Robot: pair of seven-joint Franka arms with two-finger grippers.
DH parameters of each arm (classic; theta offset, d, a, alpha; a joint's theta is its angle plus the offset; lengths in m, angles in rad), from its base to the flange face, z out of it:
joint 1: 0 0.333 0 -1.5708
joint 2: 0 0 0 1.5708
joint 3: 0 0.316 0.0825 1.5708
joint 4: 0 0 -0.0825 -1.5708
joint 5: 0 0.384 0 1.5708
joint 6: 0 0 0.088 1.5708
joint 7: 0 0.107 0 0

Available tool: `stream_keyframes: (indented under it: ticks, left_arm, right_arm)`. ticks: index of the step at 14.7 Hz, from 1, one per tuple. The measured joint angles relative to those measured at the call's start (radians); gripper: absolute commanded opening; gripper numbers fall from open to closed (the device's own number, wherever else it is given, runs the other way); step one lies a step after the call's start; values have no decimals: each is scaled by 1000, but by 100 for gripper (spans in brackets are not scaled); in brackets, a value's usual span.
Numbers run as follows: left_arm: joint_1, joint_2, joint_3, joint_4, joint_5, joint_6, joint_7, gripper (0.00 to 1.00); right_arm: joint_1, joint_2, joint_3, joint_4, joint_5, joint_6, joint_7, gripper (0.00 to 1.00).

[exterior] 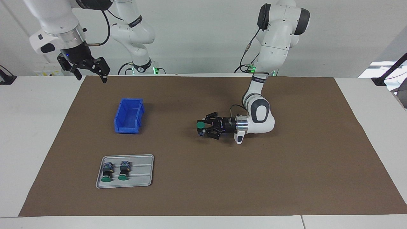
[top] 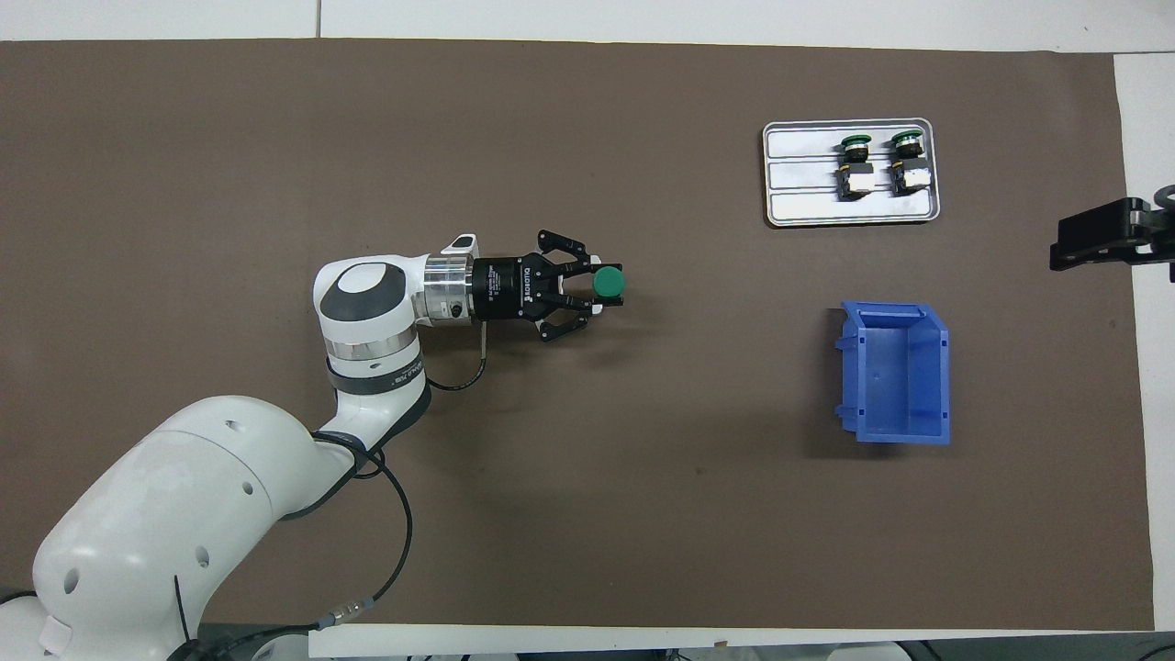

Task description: Place and press button with both arms

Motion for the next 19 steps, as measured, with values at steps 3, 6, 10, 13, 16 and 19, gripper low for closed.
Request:
stream_keyframes:
  ticks: [3, 6, 10, 13, 16, 19]
  left_arm:
    - [-8, 1, -6, 9, 0, 19, 0, 0]
    - [-24, 1, -9, 10, 0, 63, 0, 0]
    - [-51, 3, -10, 10, 0, 111, 1, 0]
    - [-57, 4, -10, 10, 0, 140, 1, 0]
    - [-69, 6, -11, 10, 0, 167, 1, 0]
    - [-71, 6, -11, 11, 0, 177, 1, 8]
  right_arm:
    - [0, 0, 0, 0, 0, 0, 0, 99]
    - [0, 0, 0, 0, 0, 0, 0, 99]
    - [0, 0, 0, 0, 0, 0, 0, 99]
    - [0, 0, 0, 0, 0, 0, 0, 99]
    - [0, 0, 0, 0, 0, 0, 0, 99]
    - [0, 0, 0, 0, 0, 0, 0, 99]
